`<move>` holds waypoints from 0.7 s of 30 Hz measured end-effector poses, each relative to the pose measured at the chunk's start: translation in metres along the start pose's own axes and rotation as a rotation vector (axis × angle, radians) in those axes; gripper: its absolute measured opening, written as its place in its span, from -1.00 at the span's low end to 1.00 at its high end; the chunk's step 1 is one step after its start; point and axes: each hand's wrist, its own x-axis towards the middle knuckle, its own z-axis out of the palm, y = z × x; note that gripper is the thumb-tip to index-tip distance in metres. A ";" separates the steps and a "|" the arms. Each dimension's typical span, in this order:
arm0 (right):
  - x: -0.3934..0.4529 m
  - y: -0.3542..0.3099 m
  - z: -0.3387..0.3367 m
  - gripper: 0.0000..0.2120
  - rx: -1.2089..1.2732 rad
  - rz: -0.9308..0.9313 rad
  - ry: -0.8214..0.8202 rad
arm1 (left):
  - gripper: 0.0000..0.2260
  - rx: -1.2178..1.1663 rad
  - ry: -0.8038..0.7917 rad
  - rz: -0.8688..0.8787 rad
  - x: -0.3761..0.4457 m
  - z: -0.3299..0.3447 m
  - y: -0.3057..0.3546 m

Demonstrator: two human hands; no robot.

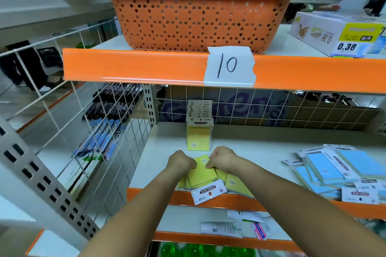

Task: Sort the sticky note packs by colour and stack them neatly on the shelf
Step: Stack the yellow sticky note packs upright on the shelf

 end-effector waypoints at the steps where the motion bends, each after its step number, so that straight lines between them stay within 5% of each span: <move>1: 0.000 -0.001 -0.001 -0.77 0.005 -0.002 0.001 | -0.80 -0.003 -0.001 -0.001 0.001 0.000 0.000; 9: 0.008 -0.002 -0.012 -0.81 0.299 -0.007 -0.052 | -0.88 -0.181 -0.130 0.046 0.000 -0.016 0.005; 13: 0.008 -0.007 -0.026 -0.97 0.446 -0.087 0.060 | -0.88 -0.330 -0.179 0.121 0.003 -0.025 0.001; 21: 0.008 -0.002 -0.031 -0.34 0.403 0.129 0.363 | -0.86 -0.771 -0.117 0.016 0.010 -0.022 -0.003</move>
